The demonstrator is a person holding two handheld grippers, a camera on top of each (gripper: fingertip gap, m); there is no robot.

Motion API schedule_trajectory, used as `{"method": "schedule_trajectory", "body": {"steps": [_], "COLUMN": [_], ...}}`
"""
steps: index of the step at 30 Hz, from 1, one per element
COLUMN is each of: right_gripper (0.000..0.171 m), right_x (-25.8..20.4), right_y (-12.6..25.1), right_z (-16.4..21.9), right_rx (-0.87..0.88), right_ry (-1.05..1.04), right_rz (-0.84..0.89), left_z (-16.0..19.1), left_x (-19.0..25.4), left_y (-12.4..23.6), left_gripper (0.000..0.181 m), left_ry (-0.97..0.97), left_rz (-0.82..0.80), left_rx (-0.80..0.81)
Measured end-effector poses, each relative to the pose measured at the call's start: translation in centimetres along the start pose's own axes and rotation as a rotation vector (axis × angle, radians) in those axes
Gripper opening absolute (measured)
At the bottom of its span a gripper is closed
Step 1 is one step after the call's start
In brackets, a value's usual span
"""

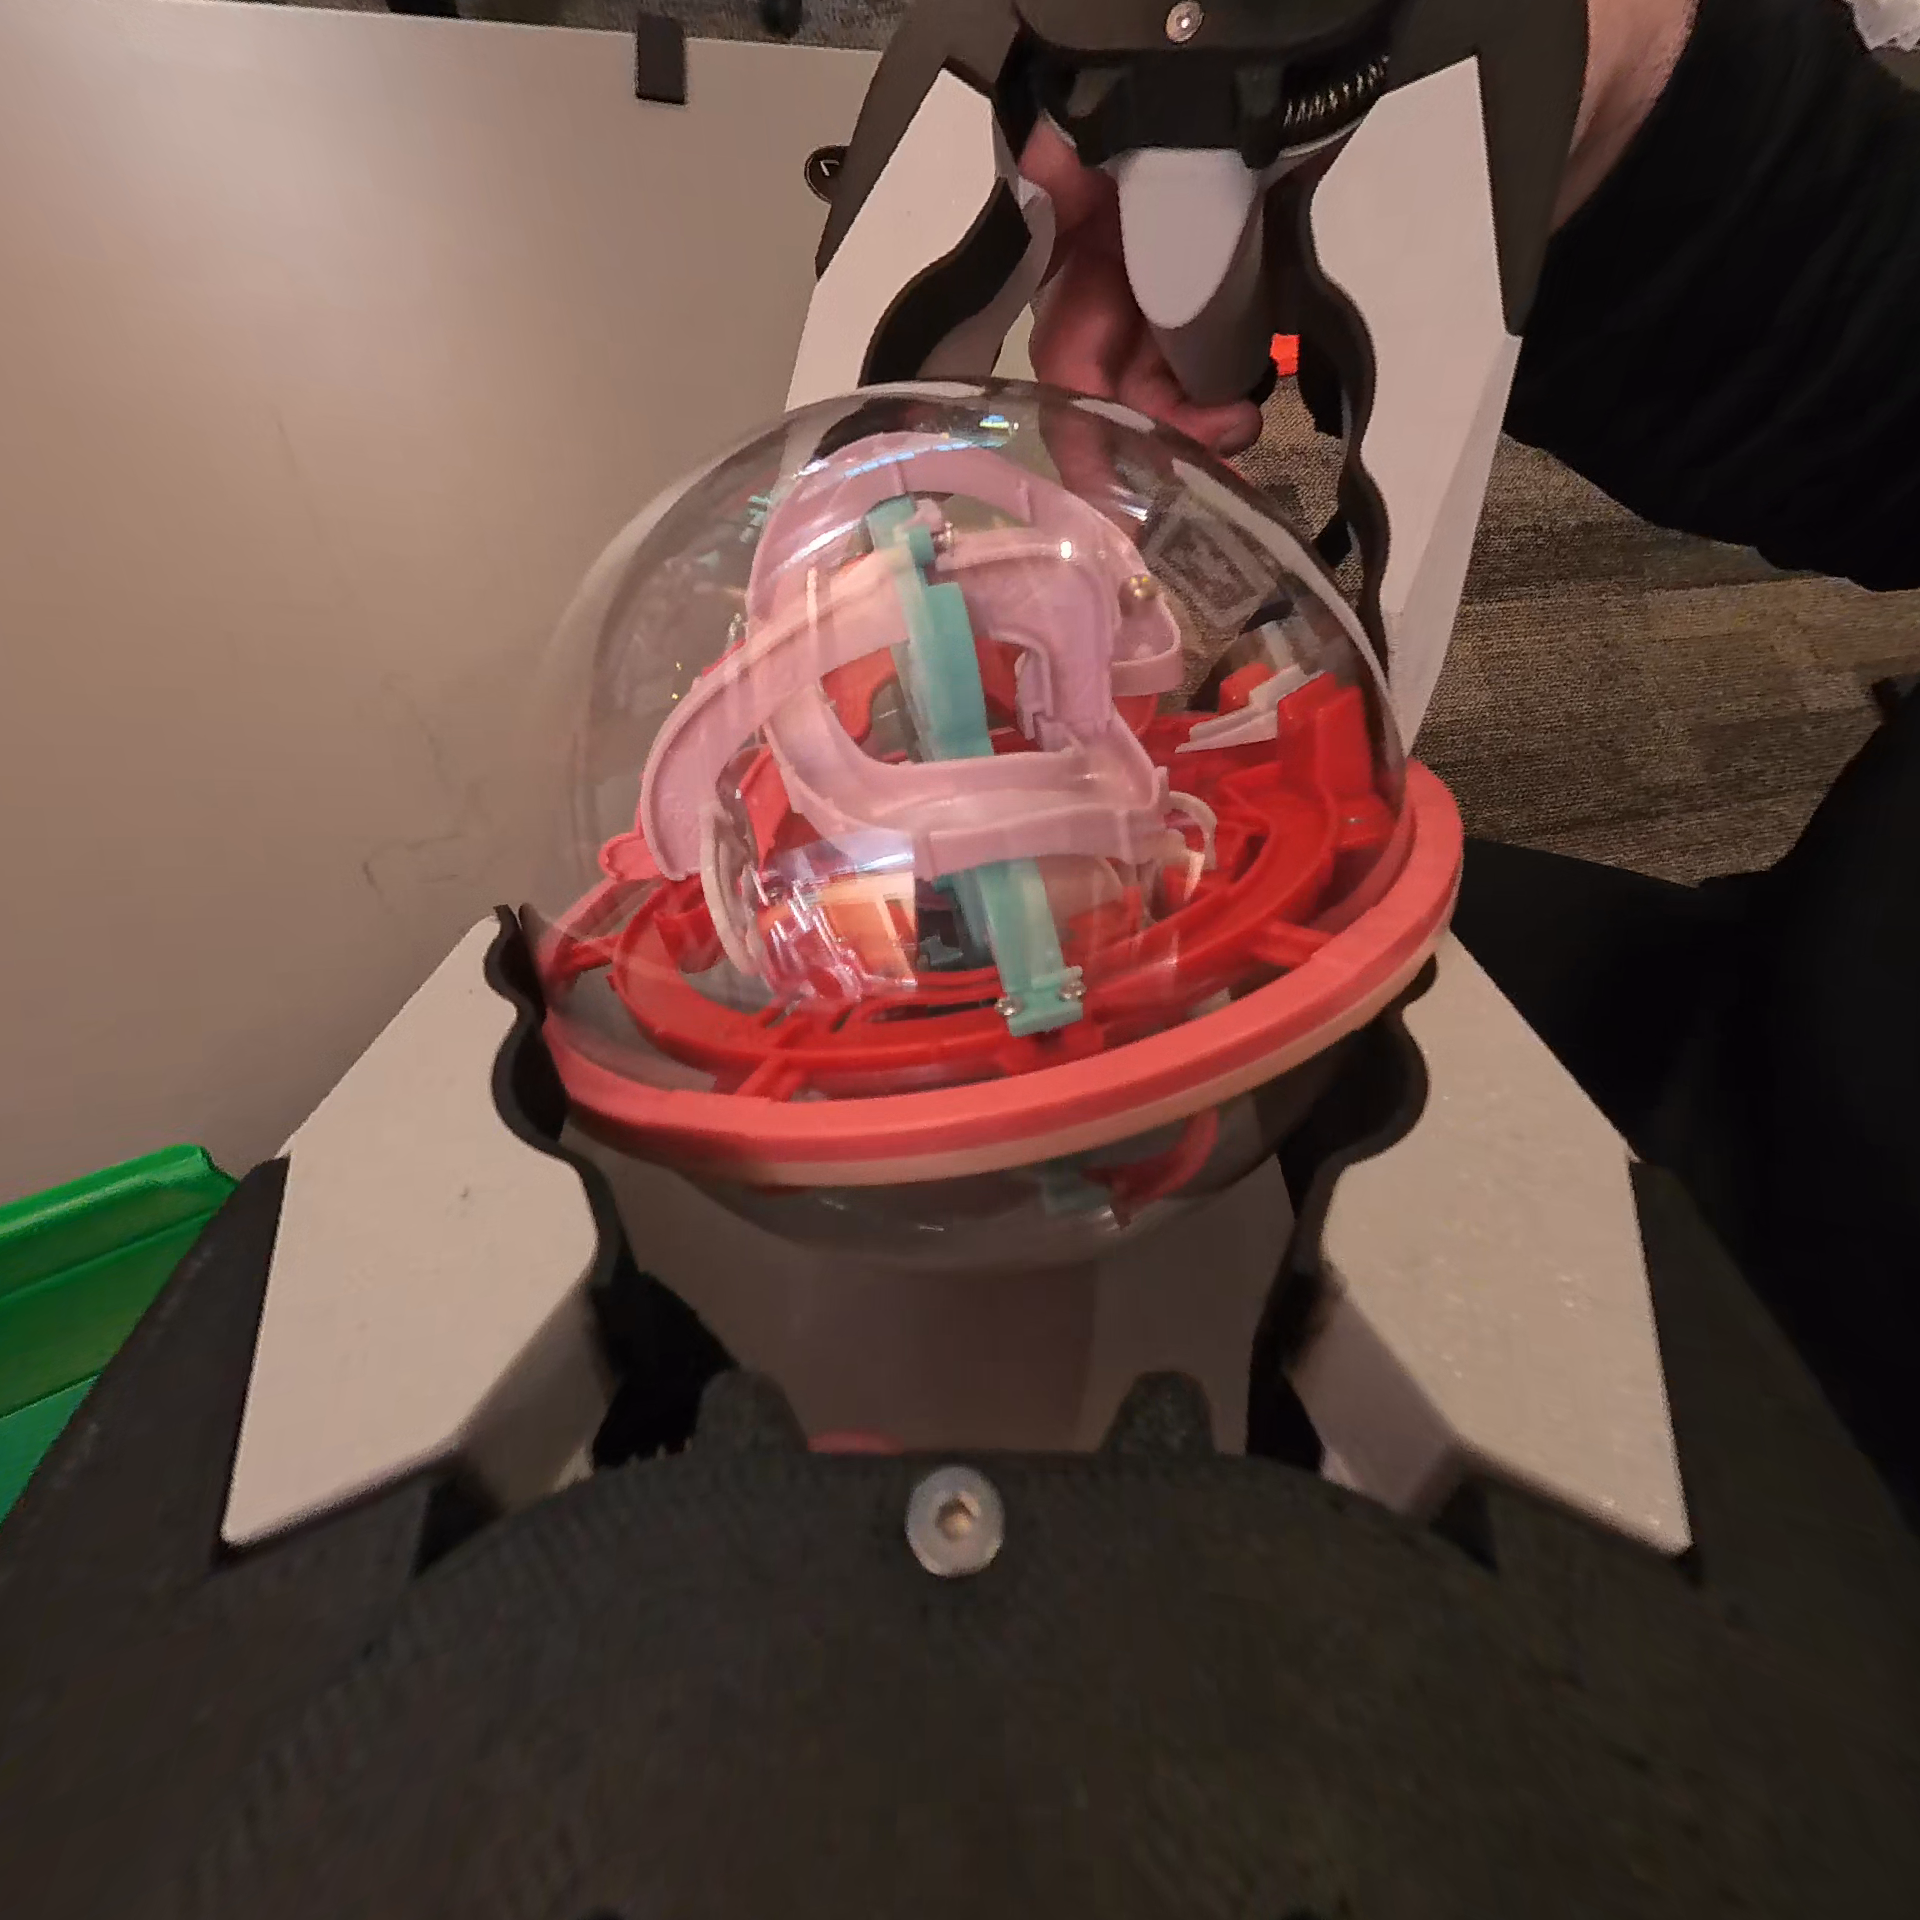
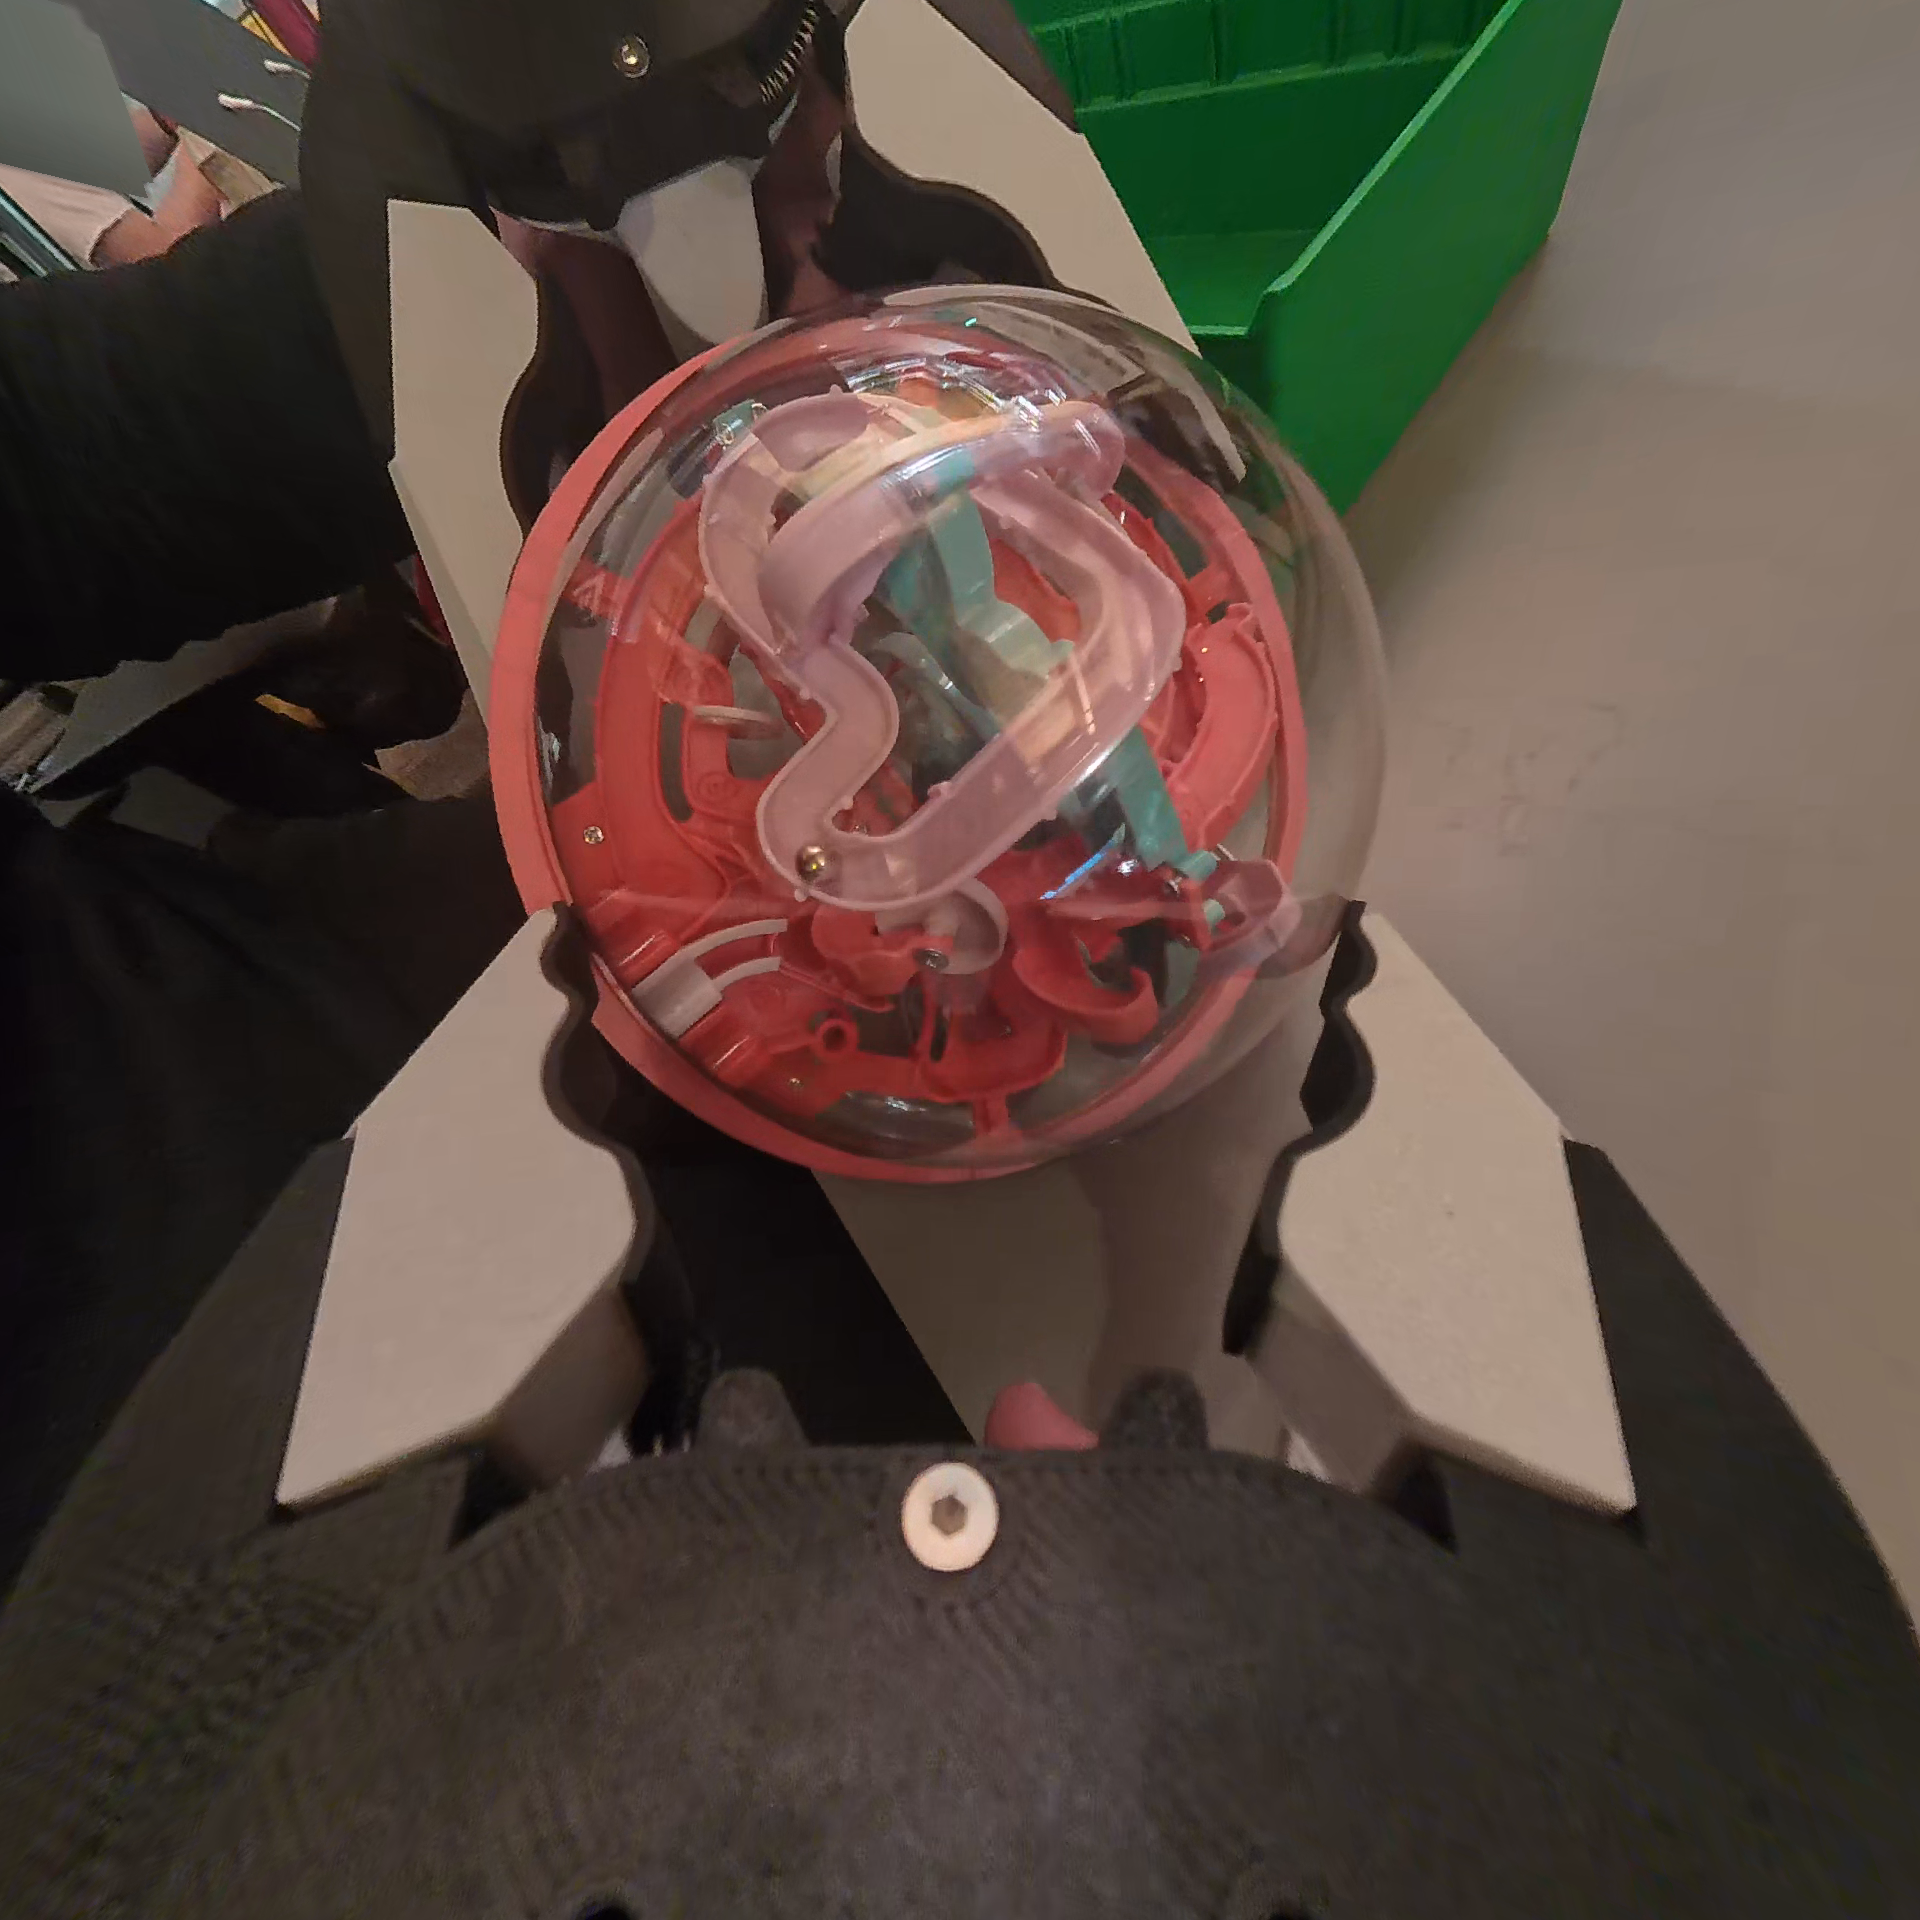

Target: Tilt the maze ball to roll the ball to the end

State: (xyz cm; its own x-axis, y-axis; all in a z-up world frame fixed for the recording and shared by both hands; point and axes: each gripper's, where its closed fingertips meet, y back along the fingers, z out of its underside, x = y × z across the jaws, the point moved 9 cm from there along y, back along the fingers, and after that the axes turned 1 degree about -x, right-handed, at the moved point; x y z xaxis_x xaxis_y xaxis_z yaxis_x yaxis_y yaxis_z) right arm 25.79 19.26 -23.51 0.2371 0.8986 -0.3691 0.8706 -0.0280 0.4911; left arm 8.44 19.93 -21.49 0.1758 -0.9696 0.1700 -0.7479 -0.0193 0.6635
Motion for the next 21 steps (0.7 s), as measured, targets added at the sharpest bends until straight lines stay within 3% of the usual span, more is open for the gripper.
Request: {"method": "schedule_trajectory", "body": {"steps": [21], "right_gripper": [0.136], "right_x": [-0.2], "right_y": [0.6], "right_z": [-0.9], "right_rx": [-0.063], "right_ry": [0.023], "right_rz": [0.044], "left_z": [0.94], "left_x": [-0.1], "left_y": [-0.47], "left_gripper": [0.152], "left_ry": [0.021], "left_rz": [0.012], "left_rx": [0.144]}}
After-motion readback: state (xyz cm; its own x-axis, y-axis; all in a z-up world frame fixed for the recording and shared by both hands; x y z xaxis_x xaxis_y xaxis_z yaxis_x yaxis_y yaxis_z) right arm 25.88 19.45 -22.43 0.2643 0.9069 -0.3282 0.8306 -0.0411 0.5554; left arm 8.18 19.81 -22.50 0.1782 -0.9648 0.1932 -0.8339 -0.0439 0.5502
